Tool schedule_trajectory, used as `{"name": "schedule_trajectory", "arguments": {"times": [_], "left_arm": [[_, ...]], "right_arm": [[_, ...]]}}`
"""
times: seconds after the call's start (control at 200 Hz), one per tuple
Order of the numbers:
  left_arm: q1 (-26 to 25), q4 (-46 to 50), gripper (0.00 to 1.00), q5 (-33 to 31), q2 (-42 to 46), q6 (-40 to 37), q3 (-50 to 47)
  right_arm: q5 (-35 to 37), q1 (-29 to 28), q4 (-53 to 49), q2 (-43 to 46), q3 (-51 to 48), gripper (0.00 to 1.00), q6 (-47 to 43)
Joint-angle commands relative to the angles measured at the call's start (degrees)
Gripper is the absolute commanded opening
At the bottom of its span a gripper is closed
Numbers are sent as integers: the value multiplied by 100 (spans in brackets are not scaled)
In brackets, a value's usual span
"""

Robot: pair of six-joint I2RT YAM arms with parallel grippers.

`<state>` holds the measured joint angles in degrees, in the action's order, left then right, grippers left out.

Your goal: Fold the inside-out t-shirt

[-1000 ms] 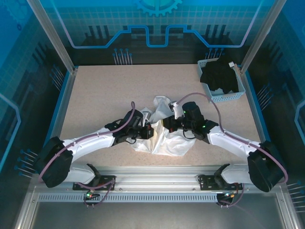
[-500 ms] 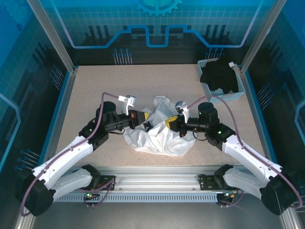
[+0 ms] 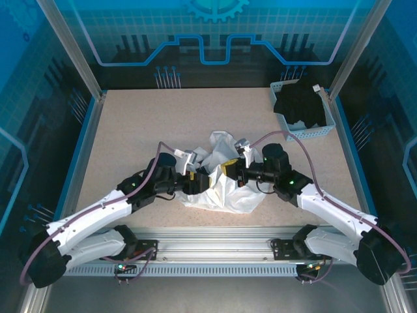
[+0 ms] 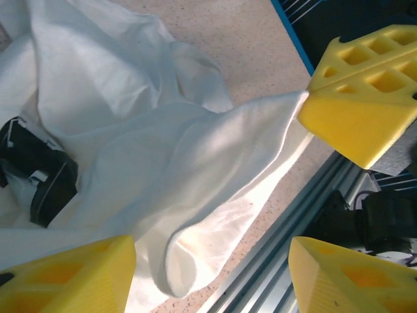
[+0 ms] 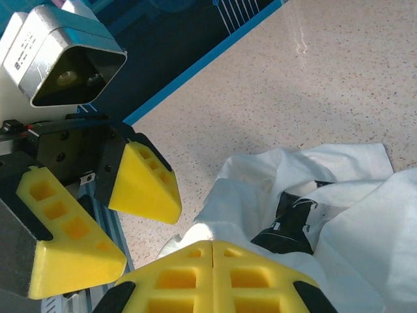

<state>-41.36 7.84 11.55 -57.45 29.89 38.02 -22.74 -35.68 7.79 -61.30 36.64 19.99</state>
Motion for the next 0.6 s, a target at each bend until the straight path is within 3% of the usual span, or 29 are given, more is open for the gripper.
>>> {"name": "schedule_trajectory", "arguments": {"times": [0.0, 0.12, 0.21, 0.36, 0.595], "left_arm": [[-49, 157, 65, -322, -143, -153, 0], [-82, 292, 60, -355, -571, -234, 245], [-91, 304, 51, -367, -815, -248, 370], [-69, 619, 39, -897, -1067, -203, 567], [-30, 869, 29, -679, -1398, -194, 770]], "right_arm": [[178, -161, 177, 16, 165, 0, 62], [263, -236, 192, 149, 151, 0, 28], [310, -262, 231, 275, 117, 0, -16], [289, -290, 254, 620, 45, 0, -280], [355, -298, 419, 1373, -153, 0, -781]]}}
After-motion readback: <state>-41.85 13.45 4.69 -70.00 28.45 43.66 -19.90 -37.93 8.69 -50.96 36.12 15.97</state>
